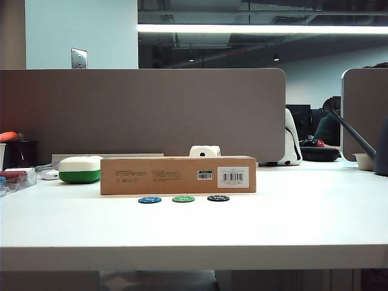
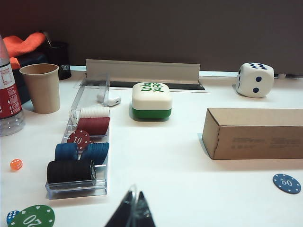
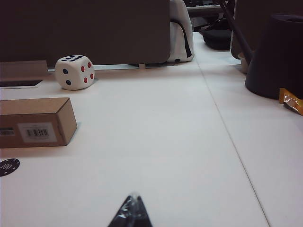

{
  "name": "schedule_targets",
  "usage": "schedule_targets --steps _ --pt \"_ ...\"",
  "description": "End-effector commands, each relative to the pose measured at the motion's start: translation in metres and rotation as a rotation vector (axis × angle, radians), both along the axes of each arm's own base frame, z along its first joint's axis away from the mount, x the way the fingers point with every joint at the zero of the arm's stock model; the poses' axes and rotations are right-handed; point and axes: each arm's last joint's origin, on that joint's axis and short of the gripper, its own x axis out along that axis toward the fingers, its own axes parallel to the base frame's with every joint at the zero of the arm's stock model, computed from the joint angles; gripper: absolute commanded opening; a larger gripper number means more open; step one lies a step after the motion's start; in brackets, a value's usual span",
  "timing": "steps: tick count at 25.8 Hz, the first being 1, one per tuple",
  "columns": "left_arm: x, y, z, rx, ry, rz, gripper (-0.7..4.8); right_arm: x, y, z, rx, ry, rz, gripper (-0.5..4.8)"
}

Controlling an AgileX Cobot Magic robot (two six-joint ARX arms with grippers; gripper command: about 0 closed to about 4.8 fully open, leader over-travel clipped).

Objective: Push the chip with the lowest value in the row forward next to the rectangular box.

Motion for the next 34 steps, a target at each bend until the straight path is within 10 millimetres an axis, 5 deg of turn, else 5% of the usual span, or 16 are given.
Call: schedule_targets --steps 1,11,21,34 --pt "0.0 0.0 0.001 0.004 -0.006 0.0 -0.05 0.0 0.0 0.001 -0.002 -0.026 0.0 -0.05" --pt "0.0 0.0 0.001 0.004 -0.01 -0.001 -0.05 0.0 0.0 0.002 0.006 -0.032 -0.001 -0.05" --pt "0.002 -0.007 0.017 0.003 0.118 -0.067 -0.05 0.0 0.0 0.011 0.303 -0.097 0.012 -0.05" --pt "0.043 -0.076 0.062 0.069 0.292 -0.511 -0.05 -0.001 0.002 0.014 0.497 -0.097 0.084 -0.05"
